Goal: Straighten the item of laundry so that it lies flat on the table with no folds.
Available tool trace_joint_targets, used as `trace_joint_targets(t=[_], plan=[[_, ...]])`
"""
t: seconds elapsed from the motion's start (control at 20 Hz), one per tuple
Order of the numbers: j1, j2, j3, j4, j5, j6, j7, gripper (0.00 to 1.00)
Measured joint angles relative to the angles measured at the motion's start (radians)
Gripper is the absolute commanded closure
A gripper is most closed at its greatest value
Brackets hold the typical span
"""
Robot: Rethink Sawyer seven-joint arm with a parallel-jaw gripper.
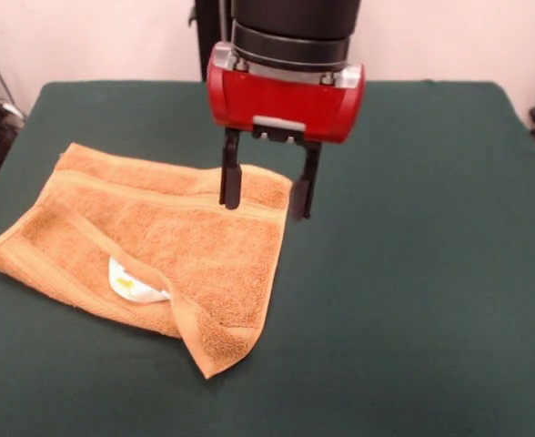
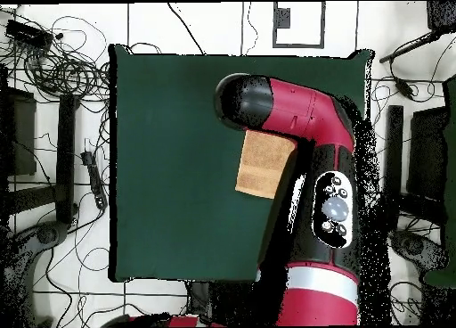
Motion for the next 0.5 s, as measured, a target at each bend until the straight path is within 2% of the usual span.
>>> trace_joint_targets(t=[0.5], plan=[[-0.04, 0.047, 0.0, 0.004, 0.015, -0.017, 0.006, 0.0]])
